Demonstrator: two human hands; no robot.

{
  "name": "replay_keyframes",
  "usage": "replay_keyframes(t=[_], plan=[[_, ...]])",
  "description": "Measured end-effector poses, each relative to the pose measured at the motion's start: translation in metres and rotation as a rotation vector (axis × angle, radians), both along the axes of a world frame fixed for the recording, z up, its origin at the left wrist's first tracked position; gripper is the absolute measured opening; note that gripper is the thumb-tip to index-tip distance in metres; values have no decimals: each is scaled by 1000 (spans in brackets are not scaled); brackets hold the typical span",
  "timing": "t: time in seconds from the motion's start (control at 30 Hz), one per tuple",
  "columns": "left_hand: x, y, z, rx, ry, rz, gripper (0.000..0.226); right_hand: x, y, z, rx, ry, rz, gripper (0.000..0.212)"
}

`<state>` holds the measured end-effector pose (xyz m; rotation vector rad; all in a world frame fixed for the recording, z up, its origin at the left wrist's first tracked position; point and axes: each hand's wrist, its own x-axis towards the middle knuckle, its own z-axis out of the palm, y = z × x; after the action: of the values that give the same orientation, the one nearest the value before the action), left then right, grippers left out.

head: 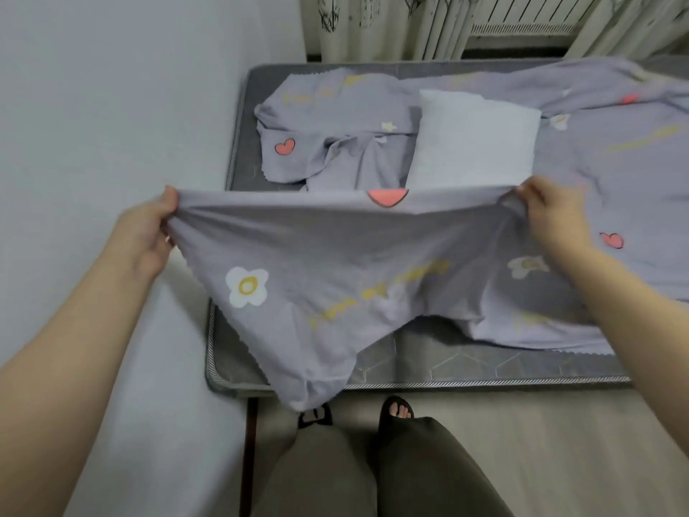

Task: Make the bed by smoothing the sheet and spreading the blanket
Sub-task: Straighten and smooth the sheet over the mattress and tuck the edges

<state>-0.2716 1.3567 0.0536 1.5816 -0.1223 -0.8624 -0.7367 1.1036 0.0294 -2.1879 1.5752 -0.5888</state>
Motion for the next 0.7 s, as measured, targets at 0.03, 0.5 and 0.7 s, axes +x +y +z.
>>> replay_keyframes(t=[0.03,0.5,0.7], plan=[[1,-9,23,-39,-39,-5,12,1,-6,19,-41,-29,-31,26],[-27,136,45,153,-47,-132,15,-78,125,60,485,316,376,29],[-51,206,5,619,110,-277,26,-96,159,32,841,505,318,37]])
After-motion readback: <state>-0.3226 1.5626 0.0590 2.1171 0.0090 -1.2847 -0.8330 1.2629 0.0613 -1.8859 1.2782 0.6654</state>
